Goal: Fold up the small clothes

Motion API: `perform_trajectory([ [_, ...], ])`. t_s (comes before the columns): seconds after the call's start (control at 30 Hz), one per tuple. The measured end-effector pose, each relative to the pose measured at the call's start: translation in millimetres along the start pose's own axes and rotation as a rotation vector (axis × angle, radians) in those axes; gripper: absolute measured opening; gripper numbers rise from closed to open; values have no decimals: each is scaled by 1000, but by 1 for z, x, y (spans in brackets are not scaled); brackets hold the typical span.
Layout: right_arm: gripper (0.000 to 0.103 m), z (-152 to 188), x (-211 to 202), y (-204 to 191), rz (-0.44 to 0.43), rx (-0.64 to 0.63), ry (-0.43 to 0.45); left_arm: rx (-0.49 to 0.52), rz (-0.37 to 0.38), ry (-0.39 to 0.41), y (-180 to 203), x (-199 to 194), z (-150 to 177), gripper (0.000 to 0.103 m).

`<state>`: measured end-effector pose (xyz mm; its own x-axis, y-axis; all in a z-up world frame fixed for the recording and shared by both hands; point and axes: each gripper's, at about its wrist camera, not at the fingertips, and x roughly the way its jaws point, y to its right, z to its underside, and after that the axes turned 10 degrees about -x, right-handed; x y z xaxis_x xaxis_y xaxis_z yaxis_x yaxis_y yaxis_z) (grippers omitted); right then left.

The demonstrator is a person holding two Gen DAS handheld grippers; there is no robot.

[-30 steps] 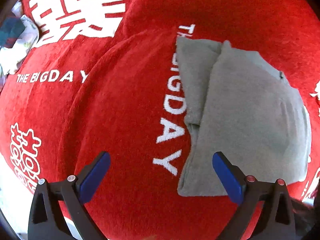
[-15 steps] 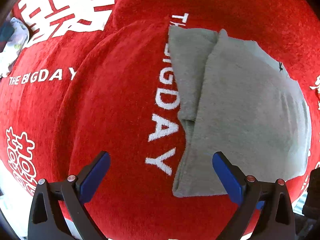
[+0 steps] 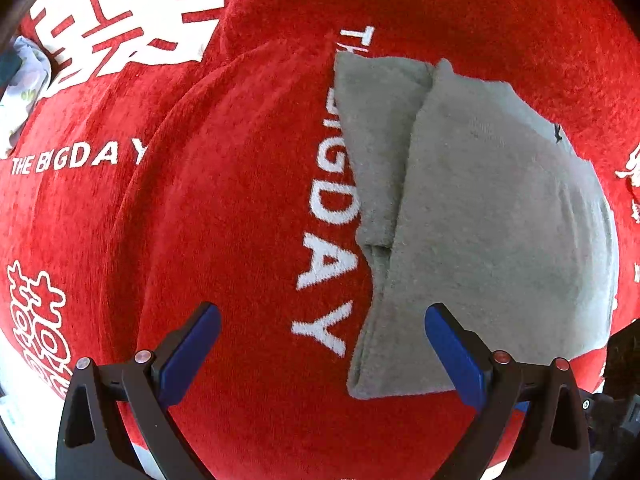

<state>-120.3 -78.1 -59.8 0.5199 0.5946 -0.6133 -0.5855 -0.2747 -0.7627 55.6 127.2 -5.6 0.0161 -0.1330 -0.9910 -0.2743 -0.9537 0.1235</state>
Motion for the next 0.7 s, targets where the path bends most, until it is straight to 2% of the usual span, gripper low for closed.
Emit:
perform_trajectory([
  [0.17, 75, 1, 7, -1, 3, -3, -16, -13, 17, 24, -5, -5, -14, 102],
  [0.4, 75, 1, 6, -3, 14, -16, -12, 30, 5, 119, 22, -2, -52, 102],
  [0.53, 75, 1, 1, 5, -27, 29, 42, 77, -85, 104, 34, 20, -61, 102],
  [0.7, 75, 6, 9, 20, -123, 120, 97, 62, -47, 68, 28, 23, -61, 102],
])
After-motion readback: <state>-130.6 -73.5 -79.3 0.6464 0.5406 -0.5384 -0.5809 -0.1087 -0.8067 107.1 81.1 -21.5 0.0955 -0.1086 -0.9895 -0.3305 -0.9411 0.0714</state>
